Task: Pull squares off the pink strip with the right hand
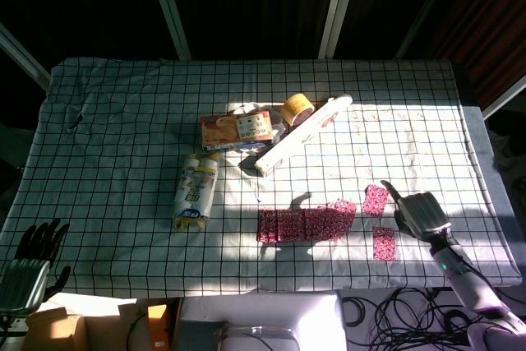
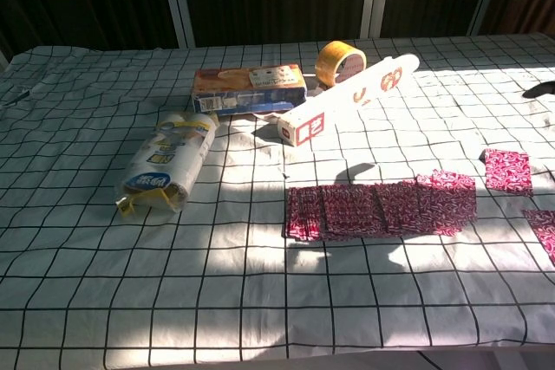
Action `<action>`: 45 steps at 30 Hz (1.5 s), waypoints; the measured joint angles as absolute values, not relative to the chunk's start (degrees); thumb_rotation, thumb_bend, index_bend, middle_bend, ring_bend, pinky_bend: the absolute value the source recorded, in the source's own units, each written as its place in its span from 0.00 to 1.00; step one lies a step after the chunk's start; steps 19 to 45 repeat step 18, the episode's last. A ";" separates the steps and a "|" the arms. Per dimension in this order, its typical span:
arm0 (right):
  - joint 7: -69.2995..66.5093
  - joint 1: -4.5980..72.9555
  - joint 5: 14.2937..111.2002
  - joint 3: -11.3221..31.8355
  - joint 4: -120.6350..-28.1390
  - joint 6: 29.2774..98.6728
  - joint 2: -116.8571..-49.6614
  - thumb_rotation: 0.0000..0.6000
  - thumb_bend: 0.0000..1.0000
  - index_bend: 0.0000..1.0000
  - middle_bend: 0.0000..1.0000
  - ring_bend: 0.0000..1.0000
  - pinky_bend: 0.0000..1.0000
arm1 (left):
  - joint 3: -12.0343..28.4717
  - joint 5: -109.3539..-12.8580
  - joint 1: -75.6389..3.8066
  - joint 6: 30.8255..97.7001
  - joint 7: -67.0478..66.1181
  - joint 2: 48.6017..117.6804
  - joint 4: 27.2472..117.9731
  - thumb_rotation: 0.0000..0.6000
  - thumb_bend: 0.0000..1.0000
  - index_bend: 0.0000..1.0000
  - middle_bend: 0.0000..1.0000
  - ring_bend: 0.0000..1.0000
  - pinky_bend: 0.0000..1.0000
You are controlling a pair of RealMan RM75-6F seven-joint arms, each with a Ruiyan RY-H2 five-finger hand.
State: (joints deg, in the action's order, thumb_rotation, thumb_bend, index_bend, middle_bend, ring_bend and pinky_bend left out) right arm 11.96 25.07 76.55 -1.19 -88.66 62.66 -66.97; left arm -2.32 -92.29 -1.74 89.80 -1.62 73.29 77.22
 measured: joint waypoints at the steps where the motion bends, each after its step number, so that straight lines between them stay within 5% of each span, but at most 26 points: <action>1: 11.90 24.08 77.80 -1.44 -89.59 64.95 -66.38 1.00 0.41 0.00 0.15 0.15 0.42 | -2.13 -92.42 -1.66 90.40 -1.38 73.08 77.82 1.00 0.39 0.00 0.00 0.00 0.00; 5: 13.61 18.28 82.86 -2.74 -94.20 76.97 -64.00 1.00 0.42 0.00 0.03 0.04 0.34 | -1.47 -92.65 -1.23 92.20 -1.39 71.99 81.28 1.00 0.39 0.00 0.00 0.00 0.00; 14: 10.64 3.82 89.87 -4.40 -94.08 98.26 -64.34 1.00 0.41 0.00 0.01 0.00 0.26 | -2.29 -91.47 -0.56 90.45 -3.89 68.89 87.66 1.00 0.39 0.00 0.00 0.00 0.00; 18: 9.01 3.56 91.20 -4.53 -92.80 96.47 -64.60 1.00 0.42 0.00 0.01 0.00 0.20 | -2.76 -93.14 -0.21 91.39 -3.52 68.51 87.73 1.00 0.39 0.00 0.00 0.00 0.00; 45: 9.01 3.56 91.20 -4.53 -92.80 96.47 -64.60 1.00 0.42 0.00 0.01 0.00 0.20 | -2.76 -93.14 -0.21 91.39 -3.52 68.51 87.73 1.00 0.39 0.00 0.00 0.00 0.00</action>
